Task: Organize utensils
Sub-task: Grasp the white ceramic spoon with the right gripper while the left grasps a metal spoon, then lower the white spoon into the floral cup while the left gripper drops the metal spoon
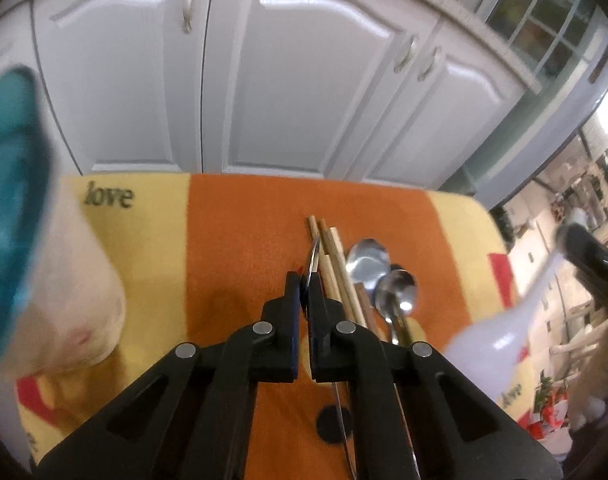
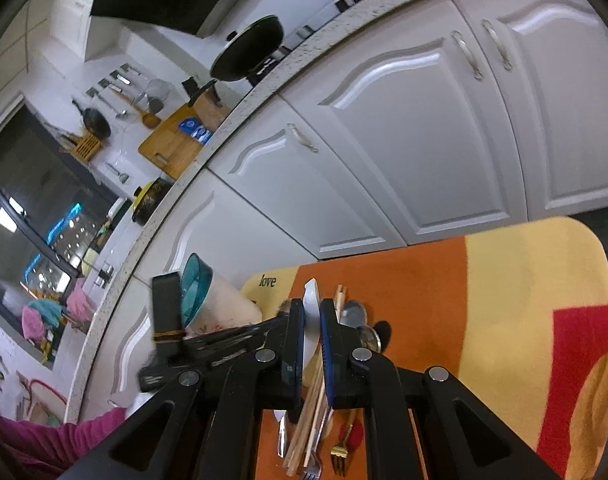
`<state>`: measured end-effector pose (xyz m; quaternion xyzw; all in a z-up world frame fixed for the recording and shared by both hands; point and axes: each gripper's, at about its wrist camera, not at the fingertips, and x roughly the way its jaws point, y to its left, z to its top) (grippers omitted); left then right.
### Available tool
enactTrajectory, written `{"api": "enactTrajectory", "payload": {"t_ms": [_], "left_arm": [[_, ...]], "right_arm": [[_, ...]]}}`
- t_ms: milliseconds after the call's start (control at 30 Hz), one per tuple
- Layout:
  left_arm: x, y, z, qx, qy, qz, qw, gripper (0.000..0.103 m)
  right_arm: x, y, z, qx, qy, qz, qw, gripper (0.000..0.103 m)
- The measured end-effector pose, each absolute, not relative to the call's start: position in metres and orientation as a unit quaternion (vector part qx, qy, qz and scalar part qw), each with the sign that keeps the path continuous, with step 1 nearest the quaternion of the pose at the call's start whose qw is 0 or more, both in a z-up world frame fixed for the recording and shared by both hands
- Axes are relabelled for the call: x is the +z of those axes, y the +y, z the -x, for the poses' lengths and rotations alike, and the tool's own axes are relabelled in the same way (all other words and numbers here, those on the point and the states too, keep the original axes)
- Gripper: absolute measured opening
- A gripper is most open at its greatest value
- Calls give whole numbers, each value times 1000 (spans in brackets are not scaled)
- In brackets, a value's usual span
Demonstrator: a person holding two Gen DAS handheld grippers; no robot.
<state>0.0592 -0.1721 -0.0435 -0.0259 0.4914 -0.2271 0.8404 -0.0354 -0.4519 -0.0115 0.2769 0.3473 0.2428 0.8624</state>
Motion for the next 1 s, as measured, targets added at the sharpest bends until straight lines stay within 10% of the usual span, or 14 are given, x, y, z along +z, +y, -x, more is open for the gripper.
{"api": "enactTrajectory", "payload": {"t_ms": [667, 1000], "left_arm": [[135, -21, -46, -135, 321, 73, 935, 2], [136, 10, -93, -37, 273, 51, 960, 2]], "right_arm": [[80, -352, 13, 295, 292, -200, 887, 7], [107, -260, -35, 301, 283, -132, 901, 7]]}}
